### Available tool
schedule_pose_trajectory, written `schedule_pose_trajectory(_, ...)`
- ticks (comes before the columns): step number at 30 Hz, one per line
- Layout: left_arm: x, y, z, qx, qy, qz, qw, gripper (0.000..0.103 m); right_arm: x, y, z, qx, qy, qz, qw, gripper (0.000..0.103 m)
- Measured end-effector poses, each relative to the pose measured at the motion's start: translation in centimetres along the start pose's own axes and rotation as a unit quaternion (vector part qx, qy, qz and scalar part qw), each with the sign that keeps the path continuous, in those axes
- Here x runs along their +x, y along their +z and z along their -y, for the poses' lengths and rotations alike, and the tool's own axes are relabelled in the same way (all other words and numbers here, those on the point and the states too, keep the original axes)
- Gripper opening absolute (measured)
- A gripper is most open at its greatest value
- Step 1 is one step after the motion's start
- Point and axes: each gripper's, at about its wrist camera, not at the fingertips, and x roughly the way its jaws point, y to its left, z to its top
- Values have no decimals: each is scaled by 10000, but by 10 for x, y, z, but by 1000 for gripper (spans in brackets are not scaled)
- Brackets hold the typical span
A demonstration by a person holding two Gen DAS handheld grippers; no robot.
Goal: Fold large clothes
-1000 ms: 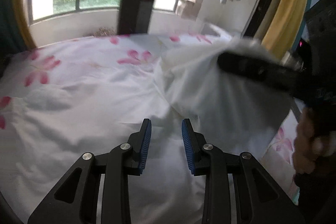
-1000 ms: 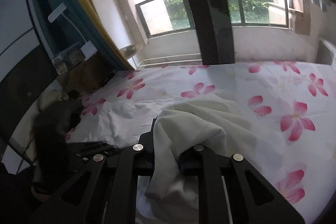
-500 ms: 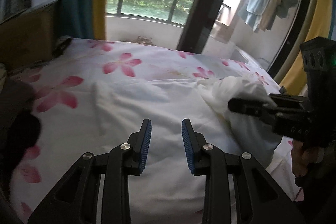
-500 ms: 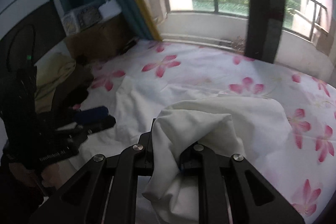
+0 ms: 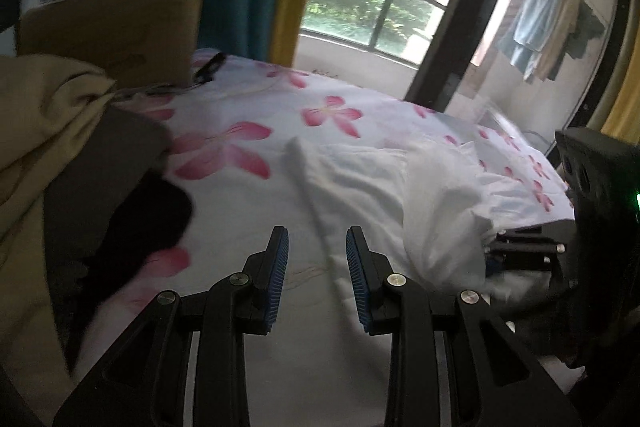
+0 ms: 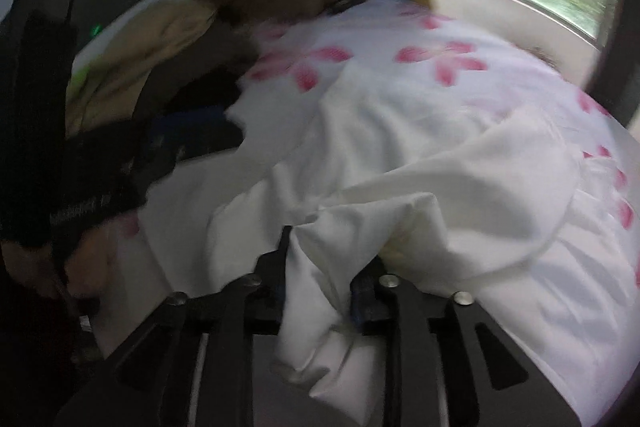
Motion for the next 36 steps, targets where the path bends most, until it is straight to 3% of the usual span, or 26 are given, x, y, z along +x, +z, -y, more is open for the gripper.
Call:
schedule_pose_trajectory(1,-1,0,-4,-17,35,-3,10000,32,5,-1,-8,-172,98,-96,9998,45)
schedule_pose_trajectory(3,-3,1,-9,-32,105,-2,9999,32,11,-2,-22,-482,201,-216,9984,69)
schedule_pose_trajectory(4,-5,2,-10,-39,140,10,9999,32,12,-3,-29,-644,221,-221,9974,71)
schedule_pose_trajectory(9,-11,10,-4,4,164,81,9998,32,-2,-11,-42,-932,395,-128,9948,71)
schedule_pose_trajectory(18,-4,22,48,465,-338,93,9983,35,-80,-30,4,-211,144,716,9971,71)
schedule_pose_trajectory(20,2,21,61,635,-470,-13,9969,42,-97,-39,20,23,-92,942,9955,71)
schedule_pose_trajectory(24,30,6,80,998,-652,-623,9909,43,-121,-60,58,562,-691,1145,9894,71)
schedule_pose_trajectory(27,59,-13,79,1191,-246,-1211,9852,43,-125,-82,89,1033,-1087,1067,9829,71)
schedule_pose_trajectory(29,56,-19,78,1311,-246,-1027,9857,43,-125,-93,109,1341,-1249,975,9782,71)
schedule_pose_trajectory(30,55,-20,79,1381,-228,-1021,9849,39,-124,-98,114,1437,-1292,935,9767,71)
schedule_pose_trajectory(31,54,-20,79,1410,-200,-1023,9845,27,-123,-103,120,1524,-1306,894,9756,71)
schedule_pose_trajectory(32,53,-20,78,1372,-207,-1035,9849,8,-123,-109,125,1599,-1285,860,9749,71)
schedule_pose_trajectory(36,28,-13,73,1195,-136,-666,9905,7,-115,-111,126,1646,-1150,830,9761,71)
